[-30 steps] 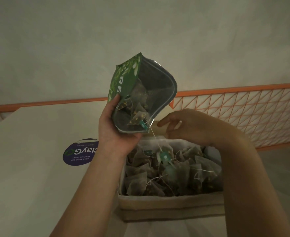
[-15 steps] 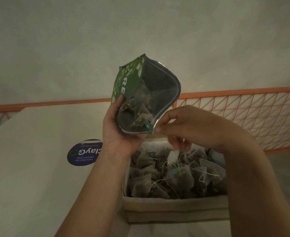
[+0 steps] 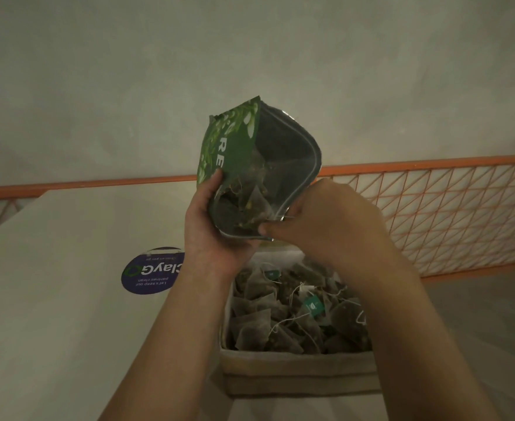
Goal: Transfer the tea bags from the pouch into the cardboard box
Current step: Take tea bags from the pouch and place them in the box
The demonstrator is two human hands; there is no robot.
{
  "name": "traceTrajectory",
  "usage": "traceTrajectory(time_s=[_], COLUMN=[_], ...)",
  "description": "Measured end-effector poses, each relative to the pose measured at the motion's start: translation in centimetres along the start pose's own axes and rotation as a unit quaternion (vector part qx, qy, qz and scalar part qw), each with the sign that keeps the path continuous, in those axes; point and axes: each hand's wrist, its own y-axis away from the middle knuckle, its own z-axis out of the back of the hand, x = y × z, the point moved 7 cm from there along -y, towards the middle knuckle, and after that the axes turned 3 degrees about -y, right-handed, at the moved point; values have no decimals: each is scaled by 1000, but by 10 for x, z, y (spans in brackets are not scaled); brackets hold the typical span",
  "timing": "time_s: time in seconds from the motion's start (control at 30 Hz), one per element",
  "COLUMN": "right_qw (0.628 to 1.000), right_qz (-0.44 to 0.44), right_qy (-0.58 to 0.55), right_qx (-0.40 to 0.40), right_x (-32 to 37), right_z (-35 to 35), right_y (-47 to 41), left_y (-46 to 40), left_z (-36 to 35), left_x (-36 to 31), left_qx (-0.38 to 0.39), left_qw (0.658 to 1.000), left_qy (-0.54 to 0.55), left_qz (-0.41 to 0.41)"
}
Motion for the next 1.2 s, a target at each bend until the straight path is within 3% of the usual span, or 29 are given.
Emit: traceTrajectory(time_s=[0.13,0.33,0.53,0.7,0.87,1.07,1.2], right_qw=[999,995,993,993,984,998,994], right_qz=[19,62,58,65,58,21,16], right_qy=[-35,-79,-4,-60,-101,-49,-76], right_qx=[32,-30,106,78,136,26,76], right_x=[-1,-3,-23,-26,-20,-9,-9], right_z=[10,37,23,29,12,2,-8], right_y=[3,9,9,4,2,-2,-2], left_y=[1,4,3,3,4,4,4], left_z=[-1,-3,1,-4,-6,-7,-7], left_x=[2,2,1,2,5,4,5], left_qx=[-5,-11,-21,-18,-21,-8,-9], left_qw=[1000,999,999,999,999,999,999], left_qy=[20,37,32,42,39,40,28], left_qz=[11,7,8,4,6,14,17])
